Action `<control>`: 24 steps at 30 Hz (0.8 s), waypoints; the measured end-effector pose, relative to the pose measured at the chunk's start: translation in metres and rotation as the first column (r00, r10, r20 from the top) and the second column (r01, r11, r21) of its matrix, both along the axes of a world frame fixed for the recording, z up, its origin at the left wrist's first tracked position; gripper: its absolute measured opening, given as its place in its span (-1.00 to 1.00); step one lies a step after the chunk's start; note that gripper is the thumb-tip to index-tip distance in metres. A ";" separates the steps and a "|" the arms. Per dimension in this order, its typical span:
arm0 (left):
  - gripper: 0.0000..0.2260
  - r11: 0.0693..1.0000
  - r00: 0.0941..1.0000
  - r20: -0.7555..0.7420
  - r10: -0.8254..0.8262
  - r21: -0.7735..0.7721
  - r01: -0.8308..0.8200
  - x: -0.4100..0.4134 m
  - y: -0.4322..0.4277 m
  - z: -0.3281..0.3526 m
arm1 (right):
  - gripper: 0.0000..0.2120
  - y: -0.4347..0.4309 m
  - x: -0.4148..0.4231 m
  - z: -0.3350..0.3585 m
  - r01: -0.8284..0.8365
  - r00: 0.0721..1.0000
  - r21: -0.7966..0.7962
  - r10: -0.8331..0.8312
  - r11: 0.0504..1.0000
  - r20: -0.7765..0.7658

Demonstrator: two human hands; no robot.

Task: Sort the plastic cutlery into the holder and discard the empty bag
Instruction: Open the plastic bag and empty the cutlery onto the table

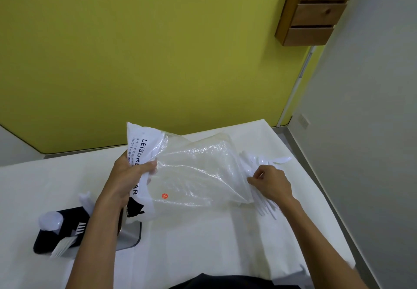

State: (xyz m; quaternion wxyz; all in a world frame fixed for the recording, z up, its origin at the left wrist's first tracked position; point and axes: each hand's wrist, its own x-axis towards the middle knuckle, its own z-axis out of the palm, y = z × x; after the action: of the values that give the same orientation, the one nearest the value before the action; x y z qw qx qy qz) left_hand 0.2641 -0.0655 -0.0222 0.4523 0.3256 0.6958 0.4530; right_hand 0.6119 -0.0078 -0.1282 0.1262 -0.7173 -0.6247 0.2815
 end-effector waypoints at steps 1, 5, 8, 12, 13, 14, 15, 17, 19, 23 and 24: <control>-0.75 1.000 1.000 0.004 -0.006 -0.006 0.006 0.000 -0.001 -0.001 | -0.84 0.002 -0.003 0.002 0.024 0.999 0.043 -0.022 0.999 -0.049; -0.73 0.999 0.998 0.059 -0.032 -0.031 0.033 0.008 0.000 -0.006 | -0.91 0.008 -0.016 0.018 0.059 0.894 0.007 -0.049 0.998 -0.445; -0.72 0.998 0.993 0.110 -0.048 -0.039 0.052 0.015 0.002 -0.008 | -0.81 0.008 -0.014 0.040 -0.196 0.816 -0.130 0.088 0.972 -0.572; -0.67 0.979 0.969 0.187 -0.161 -0.090 0.180 0.025 0.004 -0.010 | -0.61 0.011 -0.003 0.043 -0.524 0.532 -0.334 -0.005 0.783 -0.847; -0.66 0.968 0.958 0.203 -0.201 -0.108 0.226 0.027 0.005 -0.010 | -0.59 0.011 -0.003 0.040 -0.544 0.415 -0.337 -0.103 0.768 -0.904; -0.68 0.956 0.948 0.215 -0.234 -0.127 0.265 0.029 0.005 -0.008 | -0.58 0.010 -0.003 0.037 -0.547 0.298 -0.340 -0.201 0.765 -0.933; -0.70 0.944 0.940 0.222 -0.260 -0.145 0.296 0.031 0.005 -0.005 | -0.58 0.007 -0.003 0.034 -0.543 0.195 -0.342 -0.281 0.767 -0.940; -0.73 0.926 0.929 0.238 -0.285 -0.181 0.330 0.030 0.008 0.001 | -0.55 0.006 -0.004 0.022 -0.533 0.090 -0.353 -0.363 0.769 -0.927; -0.69 0.922 0.925 0.259 -0.276 -0.202 0.332 0.025 0.011 0.004 | -0.56 0.007 -0.007 0.011 -0.524 0.192 -0.410 -0.366 0.746 -0.911; -0.72 0.939 0.969 0.103 -0.225 -0.244 0.244 0.021 0.016 0.001 | -0.28 0.006 -0.018 0.003 -0.547 0.509 -0.540 -0.257 0.640 -0.821; -0.73 0.942 0.975 0.033 -0.221 -0.253 0.223 0.023 0.016 0.000 | -0.22 0.004 -0.022 0.003 -0.559 0.527 -0.545 -0.240 0.625 -0.815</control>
State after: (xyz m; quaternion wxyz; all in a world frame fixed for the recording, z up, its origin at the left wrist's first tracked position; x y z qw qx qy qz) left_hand 0.2869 -0.0497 -0.0221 0.5399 0.3402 0.7062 0.3067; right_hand 0.5902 -0.0035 -0.1253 0.0626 -0.4039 -0.3748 0.8322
